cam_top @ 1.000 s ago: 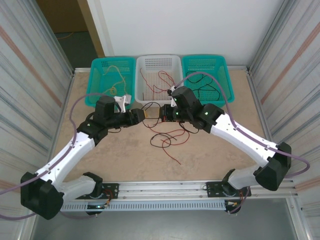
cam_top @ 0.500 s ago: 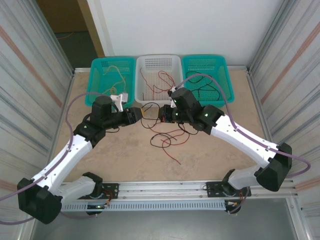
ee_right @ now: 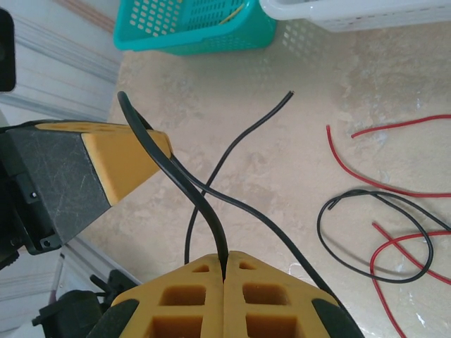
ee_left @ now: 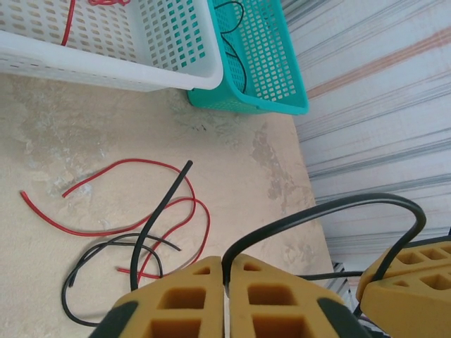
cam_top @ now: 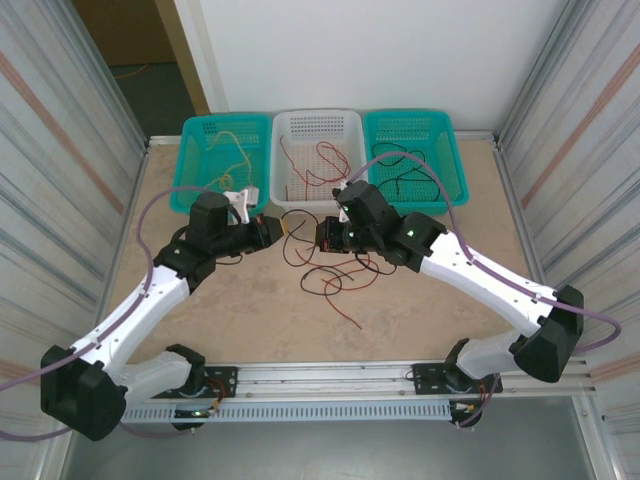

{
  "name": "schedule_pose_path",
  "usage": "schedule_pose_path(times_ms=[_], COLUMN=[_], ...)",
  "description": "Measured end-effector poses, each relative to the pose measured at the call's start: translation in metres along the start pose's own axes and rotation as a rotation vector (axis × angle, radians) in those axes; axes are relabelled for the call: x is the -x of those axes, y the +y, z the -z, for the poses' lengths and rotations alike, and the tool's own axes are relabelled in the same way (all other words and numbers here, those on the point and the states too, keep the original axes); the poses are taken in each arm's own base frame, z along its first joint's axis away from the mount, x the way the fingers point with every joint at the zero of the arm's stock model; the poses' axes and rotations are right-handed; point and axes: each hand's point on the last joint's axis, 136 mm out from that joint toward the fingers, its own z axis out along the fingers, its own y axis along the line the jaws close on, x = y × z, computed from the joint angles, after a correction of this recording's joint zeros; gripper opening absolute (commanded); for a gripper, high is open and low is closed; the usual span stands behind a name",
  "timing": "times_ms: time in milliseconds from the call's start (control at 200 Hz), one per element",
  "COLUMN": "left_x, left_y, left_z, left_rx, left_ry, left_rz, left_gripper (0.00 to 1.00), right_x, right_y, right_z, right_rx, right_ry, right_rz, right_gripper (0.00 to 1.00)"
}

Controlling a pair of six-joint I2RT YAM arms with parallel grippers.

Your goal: Untangle the cables

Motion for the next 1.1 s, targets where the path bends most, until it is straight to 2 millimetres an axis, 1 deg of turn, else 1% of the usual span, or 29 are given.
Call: schedule_pose_path(times_ms=[200, 276, 356, 426, 581, 671, 716, 812, 882, 962, 1092, 1102], left_x=[0.004, 0.004, 0.0, -0.006, -0.025, -0.028, -0.029, -0.031, -0.032, -0.032, -0.028, -0.028], left_y=[0.003, 0.009, 0.018, 0.019, 0.007, -0.003, -0.008, -0.015, -0.016, -0.019, -0.022, -0.022], left_z=[0.006, 0.007, 0.006, 0.003, -0.003, -0.002, -0.001, 0.003, 0.008, 0.015, 0.022, 0.022], left_rx=[0.03, 0.07, 0.135, 0.184, 0.235, 0.225, 0.223, 0.221, 0.221, 0.216, 0.2, 0.199], left_ry=[-0.032, -0.043, -0.035, -0.013, 0.053, 0.069, 0.076, 0.093, 0.092, 0.085, 0.067, 0.067], left_rz=[-0.017, -0.037, -0.079, -0.146, -0.332, -0.403, -0.43, -0.458, -0.458, -0.454, -0.434, -0.431], left_gripper=[0.0, 0.0, 0.0, 0.0, 0.0, 0.0, 0.0, 0.0, 0.0, 0.0, 0.0, 0.02], right_x=[-0.002, -0.002, 0.0, 0.002, 0.017, 0.027, 0.031, 0.036, 0.033, 0.029, 0.023, 0.022], right_y=[-0.006, -0.008, -0.011, -0.014, -0.016, -0.015, -0.016, -0.02, -0.025, -0.028, -0.028, -0.028], right_z=[0.0, 0.001, 0.007, 0.014, 0.037, 0.048, 0.051, 0.048, 0.04, 0.032, 0.027, 0.026], right_rx=[-0.033, -0.047, -0.063, -0.082, -0.137, -0.173, -0.197, -0.248, -0.274, -0.291, -0.285, -0.284], right_ry=[-0.004, -0.008, -0.021, -0.035, -0.089, -0.115, -0.119, -0.121, -0.102, -0.08, -0.066, -0.065], right_rz=[0.004, 0.006, 0.014, 0.029, 0.066, 0.093, 0.111, 0.134, 0.144, 0.148, 0.157, 0.157], right_gripper=[0.0, 0.0, 0.0, 0.0, 0.01, 0.01, 0.01, 0.03, 0.05, 0.01, 0.0, 0.0])
